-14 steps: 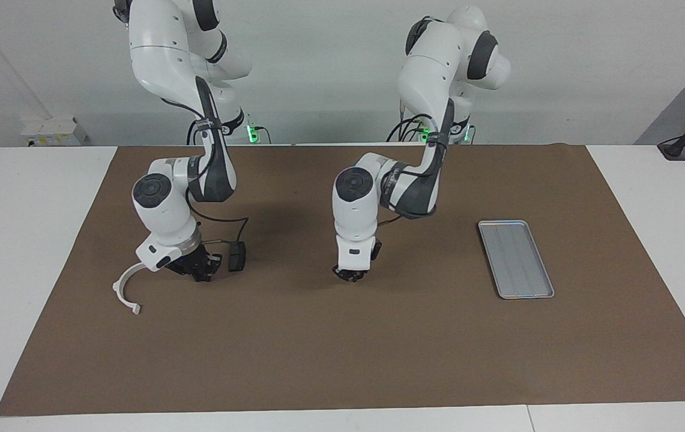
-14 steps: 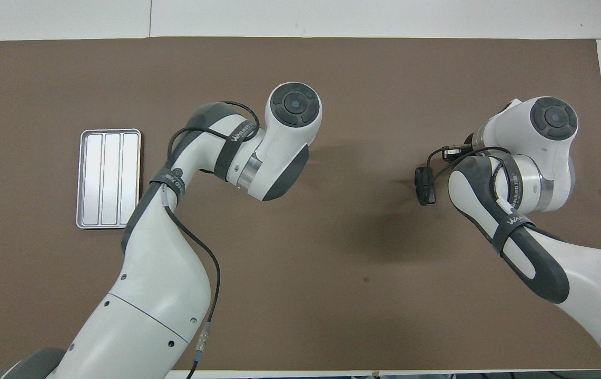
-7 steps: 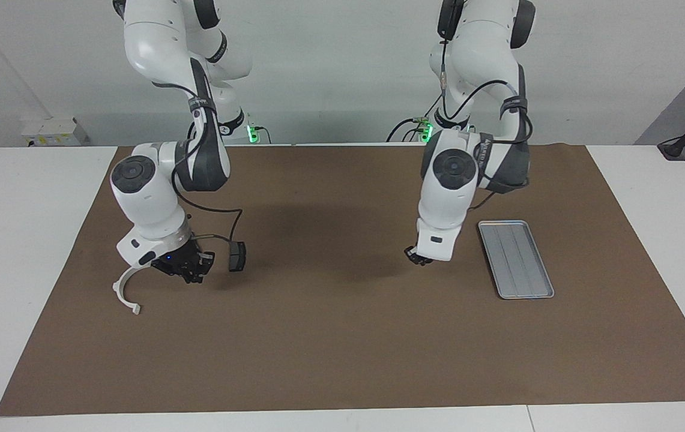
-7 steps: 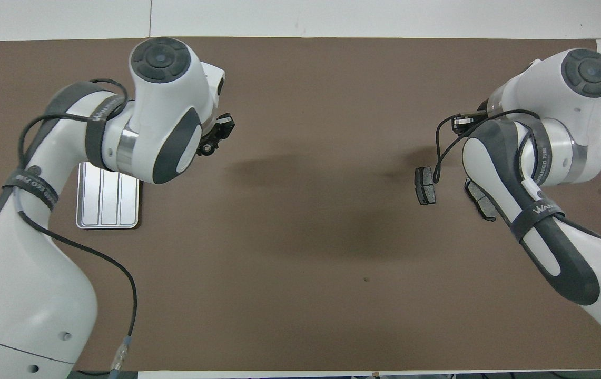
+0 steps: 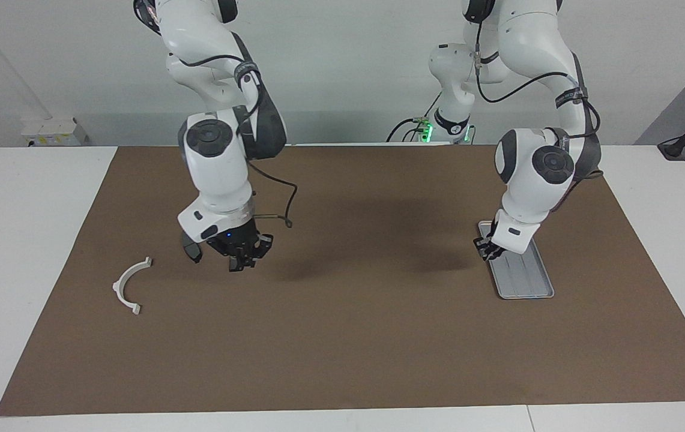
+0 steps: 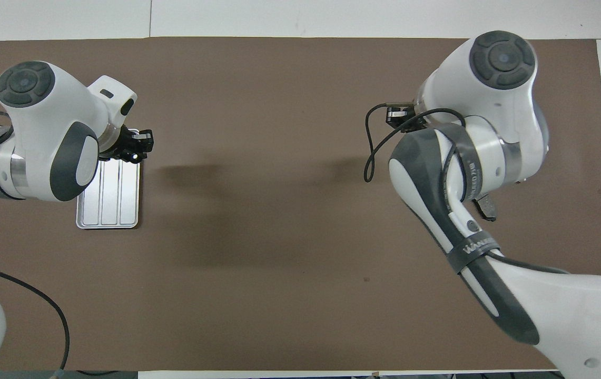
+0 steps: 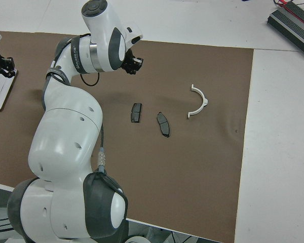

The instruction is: Pick bearing gear from pile to tray

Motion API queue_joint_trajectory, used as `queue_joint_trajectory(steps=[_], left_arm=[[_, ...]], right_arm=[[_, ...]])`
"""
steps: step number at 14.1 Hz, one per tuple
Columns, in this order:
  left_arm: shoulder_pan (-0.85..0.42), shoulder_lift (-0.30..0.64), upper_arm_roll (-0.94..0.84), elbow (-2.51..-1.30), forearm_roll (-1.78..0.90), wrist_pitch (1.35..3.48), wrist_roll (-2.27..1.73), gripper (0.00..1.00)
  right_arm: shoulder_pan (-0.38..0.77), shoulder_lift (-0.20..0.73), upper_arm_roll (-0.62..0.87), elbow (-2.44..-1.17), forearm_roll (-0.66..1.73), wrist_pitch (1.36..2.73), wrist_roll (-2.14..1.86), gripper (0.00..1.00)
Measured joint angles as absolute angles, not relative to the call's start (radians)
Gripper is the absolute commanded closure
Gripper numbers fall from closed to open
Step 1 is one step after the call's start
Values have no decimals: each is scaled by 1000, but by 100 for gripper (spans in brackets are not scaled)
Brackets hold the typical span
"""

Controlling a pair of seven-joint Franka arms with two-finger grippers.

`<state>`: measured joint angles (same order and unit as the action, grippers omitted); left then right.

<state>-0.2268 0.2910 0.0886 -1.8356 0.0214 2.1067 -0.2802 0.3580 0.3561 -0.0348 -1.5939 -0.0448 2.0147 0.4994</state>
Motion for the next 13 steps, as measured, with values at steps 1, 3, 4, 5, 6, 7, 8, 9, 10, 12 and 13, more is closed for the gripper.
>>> queue_joint_trajectory(steps=[1, 3, 4, 5, 6, 7, 8, 9, 10, 12, 13], left_arm=[[-202, 287, 88, -1865, 21, 2139, -234, 100], [-169, 277, 88, -1913, 21, 2174, -166, 100], [-163, 269, 88, -1936, 21, 2182, -147, 100], [-162, 261, 88, -1962, 21, 2195, -135, 100], [-161, 251, 87, -1996, 21, 2222, -129, 100], [-158, 242, 88, -2034, 21, 2253, -127, 100], [-152, 234, 87, -2066, 21, 2276, -122, 100], [-146, 228, 87, -2089, 21, 2287, -115, 100], [-139, 222, 87, -2103, 21, 2289, -106, 100], [-118, 213, 87, -2117, 21, 2292, -79, 100], [-111, 209, 87, -2122, 21, 2294, -71, 100]], right_arm=[[407, 357, -35, -1594, -47, 2006, 576, 100], [487, 357, -34, -1597, -50, 1998, 703, 100], [519, 357, -35, -1602, -50, 1997, 754, 100], [548, 359, -35, -1608, -51, 1997, 801, 100], [576, 360, -35, -1617, -51, 2001, 847, 100], [600, 362, -35, -1631, -51, 2012, 886, 100], [620, 365, -35, -1645, -51, 2026, 917, 100], [638, 372, -35, -1658, -52, 2044, 947, 100], [653, 384, -35, -1665, -58, 2066, 974, 100], [674, 417, -35, -1672, -75, 2122, 1033, 100], [679, 435, -35, -1673, -80, 2151, 1053, 100]])
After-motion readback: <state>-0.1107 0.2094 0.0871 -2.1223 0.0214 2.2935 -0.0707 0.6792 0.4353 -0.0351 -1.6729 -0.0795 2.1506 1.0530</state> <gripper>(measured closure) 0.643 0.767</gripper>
